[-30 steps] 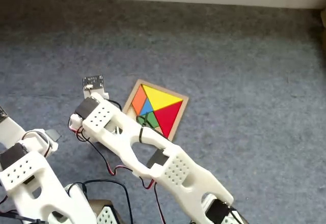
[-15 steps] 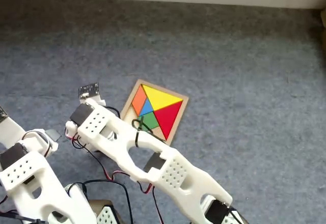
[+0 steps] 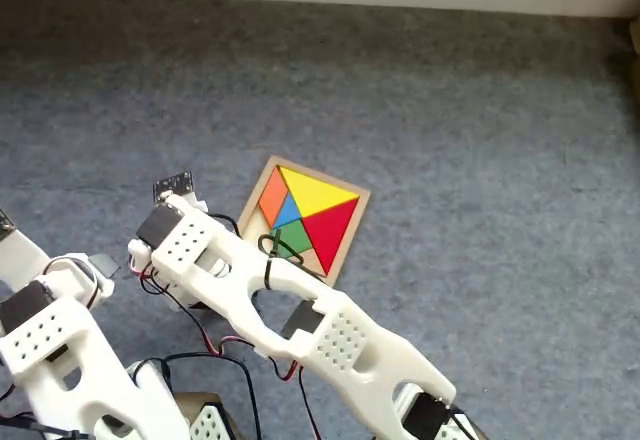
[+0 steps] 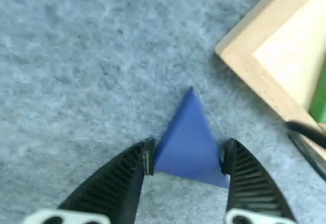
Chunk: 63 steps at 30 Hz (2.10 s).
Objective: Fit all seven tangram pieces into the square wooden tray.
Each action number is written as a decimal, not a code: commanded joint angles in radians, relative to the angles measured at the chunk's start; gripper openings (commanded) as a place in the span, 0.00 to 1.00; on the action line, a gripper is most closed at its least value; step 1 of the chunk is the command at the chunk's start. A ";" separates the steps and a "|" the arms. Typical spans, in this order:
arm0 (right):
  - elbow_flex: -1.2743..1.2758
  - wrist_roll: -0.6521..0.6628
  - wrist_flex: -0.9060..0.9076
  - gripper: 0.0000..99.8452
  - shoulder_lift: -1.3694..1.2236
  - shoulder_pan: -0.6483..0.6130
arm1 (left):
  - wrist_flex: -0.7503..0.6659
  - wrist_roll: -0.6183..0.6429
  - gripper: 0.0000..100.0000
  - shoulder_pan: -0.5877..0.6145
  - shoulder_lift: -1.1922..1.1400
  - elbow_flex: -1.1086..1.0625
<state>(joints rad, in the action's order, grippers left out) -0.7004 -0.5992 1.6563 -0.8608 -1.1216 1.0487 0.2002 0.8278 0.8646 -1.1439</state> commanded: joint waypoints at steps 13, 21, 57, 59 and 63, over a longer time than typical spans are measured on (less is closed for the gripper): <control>-0.015 0.021 0.070 0.32 0.005 -0.053 | -0.015 0.011 0.30 0.012 0.021 0.025; -0.010 0.106 0.087 0.31 0.005 -0.071 | -0.015 0.011 0.30 0.012 0.021 0.025; -0.021 0.348 0.104 0.12 -0.033 -0.024 | -0.015 0.008 0.30 0.012 0.021 0.024; -0.077 0.347 0.104 0.12 -0.019 -0.024 | -0.015 0.008 0.30 0.012 0.021 0.024; -0.160 0.345 0.104 0.12 -0.004 -0.007 | -0.015 0.008 0.30 0.012 0.021 0.024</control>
<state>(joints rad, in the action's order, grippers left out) -0.7664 -0.2555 1.7484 -0.9083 -1.1630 1.0487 0.2002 0.8278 0.8646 -1.1439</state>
